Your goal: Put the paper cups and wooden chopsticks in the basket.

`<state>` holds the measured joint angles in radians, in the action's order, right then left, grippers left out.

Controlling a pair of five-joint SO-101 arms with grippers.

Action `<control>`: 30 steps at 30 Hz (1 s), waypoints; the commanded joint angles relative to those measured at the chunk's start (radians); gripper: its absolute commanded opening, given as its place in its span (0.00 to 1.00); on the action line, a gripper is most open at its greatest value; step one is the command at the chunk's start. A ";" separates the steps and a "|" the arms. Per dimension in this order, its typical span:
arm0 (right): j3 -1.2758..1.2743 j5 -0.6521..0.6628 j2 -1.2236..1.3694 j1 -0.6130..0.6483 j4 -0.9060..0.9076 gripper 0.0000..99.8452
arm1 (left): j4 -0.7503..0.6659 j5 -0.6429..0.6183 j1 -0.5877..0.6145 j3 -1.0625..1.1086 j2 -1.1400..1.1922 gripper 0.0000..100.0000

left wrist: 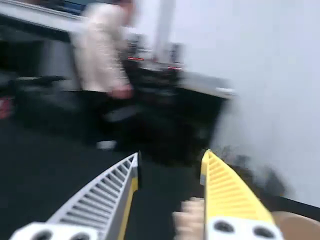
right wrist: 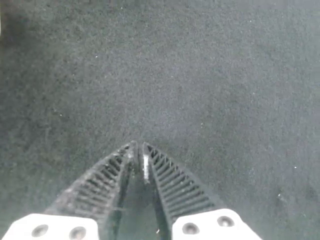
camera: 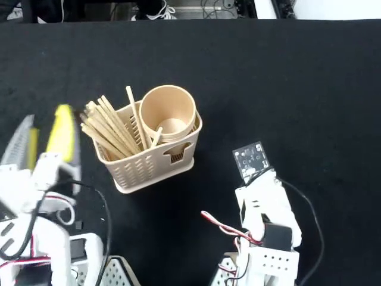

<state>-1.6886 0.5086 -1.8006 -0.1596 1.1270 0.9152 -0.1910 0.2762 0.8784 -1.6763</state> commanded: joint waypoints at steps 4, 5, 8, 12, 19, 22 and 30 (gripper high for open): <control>0.004 -0.002 -0.074 0.017 -0.021 0.01 | 0.038 0.035 0.315 0.153 -0.009 0.21; 0.004 -0.002 -0.074 0.017 -0.021 0.01 | 0.040 0.058 0.328 0.200 -0.009 0.21; 0.004 0.002 -0.073 0.017 -0.014 0.01 | 0.014 0.135 0.341 0.358 -0.009 0.20; 0.004 0.003 -0.070 0.011 0.089 0.01 | -0.066 0.245 0.346 0.595 -0.009 0.20; 0.004 0.003 -0.071 0.011 0.178 0.01 | -0.152 0.391 0.337 0.826 0.002 0.11; 0.004 0.003 -0.071 0.011 0.178 0.01 | -0.075 0.394 0.337 0.828 -0.003 0.10; 0.004 0.003 -0.071 0.011 0.178 0.01 | 0.245 0.394 0.343 0.817 -0.005 0.10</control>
<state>-1.6886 0.5086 -1.8006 -0.1596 1.3004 1.0242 0.1941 0.6107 1.6886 -1.6778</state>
